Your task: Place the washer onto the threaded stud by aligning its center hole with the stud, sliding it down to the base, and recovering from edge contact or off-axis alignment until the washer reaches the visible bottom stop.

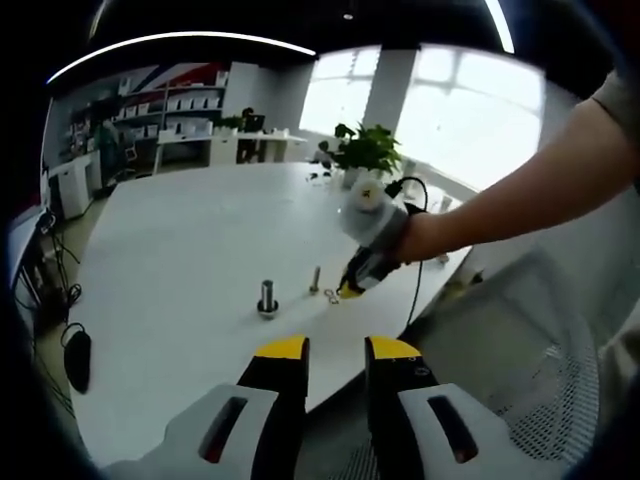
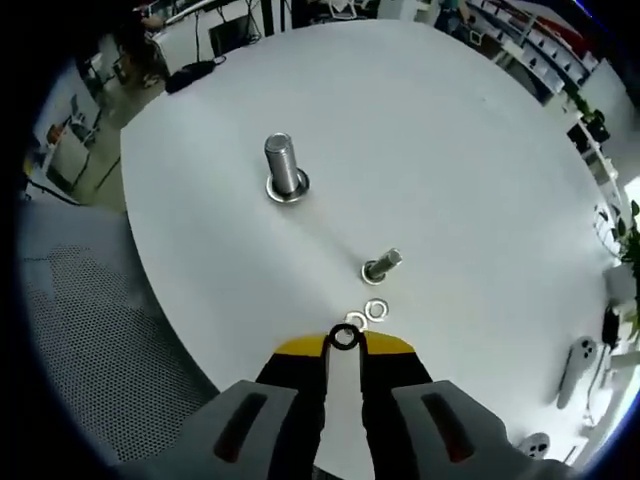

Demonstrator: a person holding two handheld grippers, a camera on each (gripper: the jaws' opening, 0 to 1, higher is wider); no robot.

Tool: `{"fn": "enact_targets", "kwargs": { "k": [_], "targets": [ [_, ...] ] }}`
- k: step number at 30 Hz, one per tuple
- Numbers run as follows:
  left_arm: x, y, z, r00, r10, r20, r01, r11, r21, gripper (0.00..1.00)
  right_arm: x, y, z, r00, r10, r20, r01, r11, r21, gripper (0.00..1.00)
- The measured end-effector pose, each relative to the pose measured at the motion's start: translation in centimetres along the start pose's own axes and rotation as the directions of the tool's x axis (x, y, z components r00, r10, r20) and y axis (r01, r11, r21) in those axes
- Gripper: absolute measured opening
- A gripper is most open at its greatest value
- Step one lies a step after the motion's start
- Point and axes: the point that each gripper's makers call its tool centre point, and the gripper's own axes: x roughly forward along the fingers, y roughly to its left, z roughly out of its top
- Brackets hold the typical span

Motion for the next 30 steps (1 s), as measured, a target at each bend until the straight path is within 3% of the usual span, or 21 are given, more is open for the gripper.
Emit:
{"fn": "enact_targets", "kwargs": {
  "k": [15,21,30],
  "targets": [
    [0.1,0.3,-0.3,1.000,0.016,-0.019,-0.016,1.000,-0.004,0.19,-1.9,-2.3,3.9,0.987,-0.050,0.154,0.052,0.999,-0.009,0.13],
    [0.1,0.4,-0.4,1.000,0.021,-0.023,-0.022,1.000,-0.004,0.19,-1.8,-2.2,4.7,0.983,-0.049,0.174,0.054,0.998,-0.025,0.13],
    [0.1,0.5,-0.5,0.999,0.025,-0.030,-0.026,1.000,-0.003,0.19,-1.0,-2.4,5.0,0.988,-0.041,0.149,0.051,0.997,-0.061,0.13]
  ]
}}
